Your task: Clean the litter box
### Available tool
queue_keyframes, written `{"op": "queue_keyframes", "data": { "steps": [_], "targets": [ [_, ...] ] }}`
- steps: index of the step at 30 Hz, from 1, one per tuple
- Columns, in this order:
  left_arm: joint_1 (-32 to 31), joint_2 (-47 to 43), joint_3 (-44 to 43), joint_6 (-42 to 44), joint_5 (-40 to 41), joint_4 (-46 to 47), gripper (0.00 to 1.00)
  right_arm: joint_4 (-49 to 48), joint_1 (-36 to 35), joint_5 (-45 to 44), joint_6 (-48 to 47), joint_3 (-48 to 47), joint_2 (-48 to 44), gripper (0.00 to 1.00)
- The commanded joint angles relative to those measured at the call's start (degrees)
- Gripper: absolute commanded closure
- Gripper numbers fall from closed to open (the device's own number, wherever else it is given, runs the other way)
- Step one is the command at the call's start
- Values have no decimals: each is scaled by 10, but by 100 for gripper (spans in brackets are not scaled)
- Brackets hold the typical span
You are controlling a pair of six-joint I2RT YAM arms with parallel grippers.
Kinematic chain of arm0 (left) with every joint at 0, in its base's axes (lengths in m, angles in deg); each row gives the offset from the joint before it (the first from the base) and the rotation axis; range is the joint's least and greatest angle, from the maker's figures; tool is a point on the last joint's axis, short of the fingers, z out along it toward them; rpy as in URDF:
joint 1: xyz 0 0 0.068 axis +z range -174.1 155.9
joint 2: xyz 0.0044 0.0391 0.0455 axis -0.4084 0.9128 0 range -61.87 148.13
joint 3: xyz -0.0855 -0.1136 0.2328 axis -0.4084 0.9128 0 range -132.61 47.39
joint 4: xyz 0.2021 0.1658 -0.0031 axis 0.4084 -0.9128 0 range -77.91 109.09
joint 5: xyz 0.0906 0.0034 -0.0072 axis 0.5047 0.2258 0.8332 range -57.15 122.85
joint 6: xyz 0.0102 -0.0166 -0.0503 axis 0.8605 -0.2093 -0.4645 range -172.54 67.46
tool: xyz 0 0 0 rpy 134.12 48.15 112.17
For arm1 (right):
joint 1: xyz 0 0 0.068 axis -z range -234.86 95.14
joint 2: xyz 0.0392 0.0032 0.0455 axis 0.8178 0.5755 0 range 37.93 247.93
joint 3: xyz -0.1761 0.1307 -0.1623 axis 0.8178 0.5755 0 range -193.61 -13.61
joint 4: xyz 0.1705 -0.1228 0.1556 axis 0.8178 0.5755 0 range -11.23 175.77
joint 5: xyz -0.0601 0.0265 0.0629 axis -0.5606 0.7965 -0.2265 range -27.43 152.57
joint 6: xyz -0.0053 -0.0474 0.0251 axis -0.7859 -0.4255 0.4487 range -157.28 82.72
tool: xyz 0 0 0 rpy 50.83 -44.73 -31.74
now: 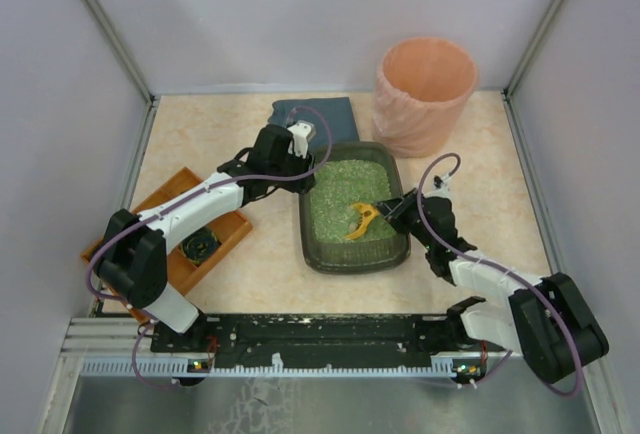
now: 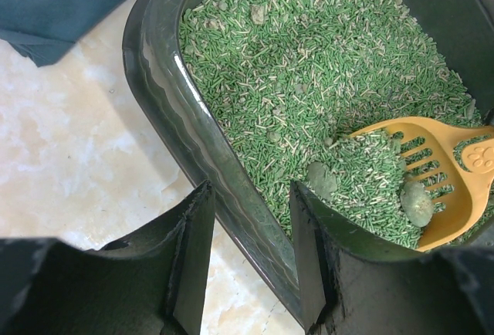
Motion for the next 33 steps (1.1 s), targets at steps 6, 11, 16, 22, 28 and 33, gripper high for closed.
{"op": "queue_keyframes", "data": {
  "steps": [6,11,16,22,28,33],
  "targets": [
    [0,-15,-8,5,-1,11,50,-81,60,67,-16,13,-61,100],
    [0,-17,-6,5,-2,13,50,-116,97,113,-12,9,-54,100],
    [0,-20,-4,5,0,16,50,-187,144,183,13,4,-17,100],
    [0,-23,-3,7,-5,18,50,-251,191,237,65,11,7,100],
    [0,-30,1,7,-1,23,48,-266,195,238,88,7,8,100],
    [0,-32,2,6,-3,26,47,-313,226,284,109,9,27,100]
  ]
}}
